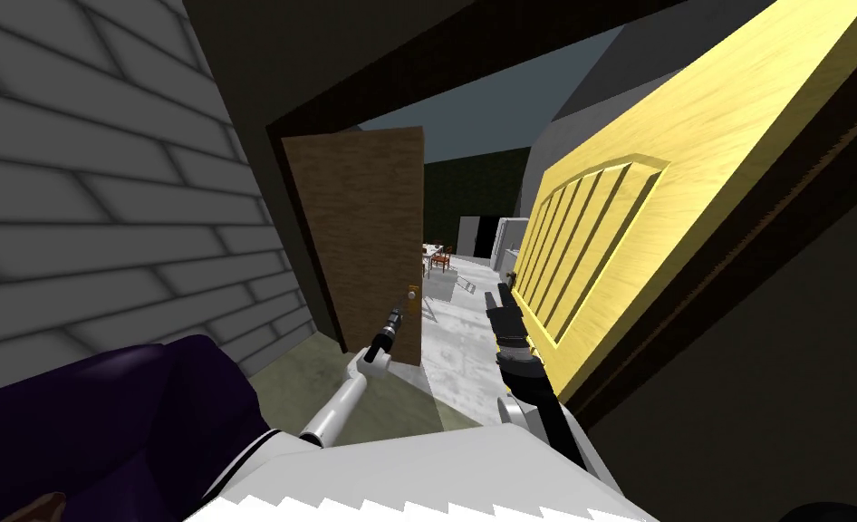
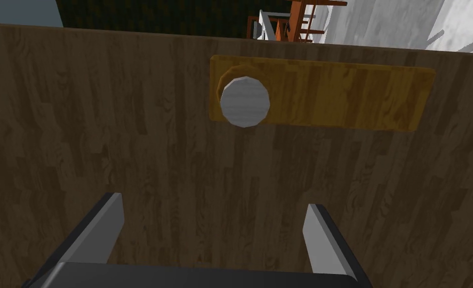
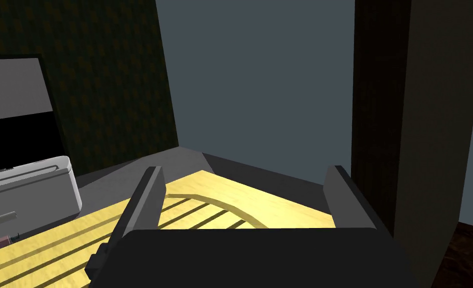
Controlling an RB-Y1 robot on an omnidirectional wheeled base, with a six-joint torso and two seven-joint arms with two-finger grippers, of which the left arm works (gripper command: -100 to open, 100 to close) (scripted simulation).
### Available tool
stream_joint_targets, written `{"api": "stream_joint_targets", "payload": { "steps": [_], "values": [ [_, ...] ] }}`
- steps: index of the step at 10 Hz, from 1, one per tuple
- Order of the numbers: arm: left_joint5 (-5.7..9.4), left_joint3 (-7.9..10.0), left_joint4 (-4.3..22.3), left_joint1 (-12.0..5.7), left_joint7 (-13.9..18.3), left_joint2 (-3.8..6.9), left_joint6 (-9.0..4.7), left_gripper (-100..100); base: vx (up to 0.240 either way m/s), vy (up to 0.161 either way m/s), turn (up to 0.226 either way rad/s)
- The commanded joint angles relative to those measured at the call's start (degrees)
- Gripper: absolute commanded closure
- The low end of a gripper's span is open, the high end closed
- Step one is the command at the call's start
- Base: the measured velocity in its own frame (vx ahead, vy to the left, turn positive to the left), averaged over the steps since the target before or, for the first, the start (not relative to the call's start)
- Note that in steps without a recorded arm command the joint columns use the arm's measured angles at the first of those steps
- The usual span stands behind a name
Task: Push the door open
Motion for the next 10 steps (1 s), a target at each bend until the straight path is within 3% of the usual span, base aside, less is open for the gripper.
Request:
{"api": "stream_joint_targets", "payload": {
  "steps": [1,5,9,10],
  "values": [
    [0.03,0.14,0.06,0.06,-0.05,0.72,-0.24,-100,0.186,-0.039,-0.018],
    [0.11,0.62,0.33,0.12,-0.32,1.11,-0.78,-100,0.207,-0.060,-0.020],
    [0.18,1.05,0.57,0.18,-0.56,-0.13,-1.27,-100,0.172,-0.059,-0.020],
    [0.18,1.00,0.75,0.07,-0.48,0.14,-1.32,-100,0.069,-0.024,0.001]
  ]
}}
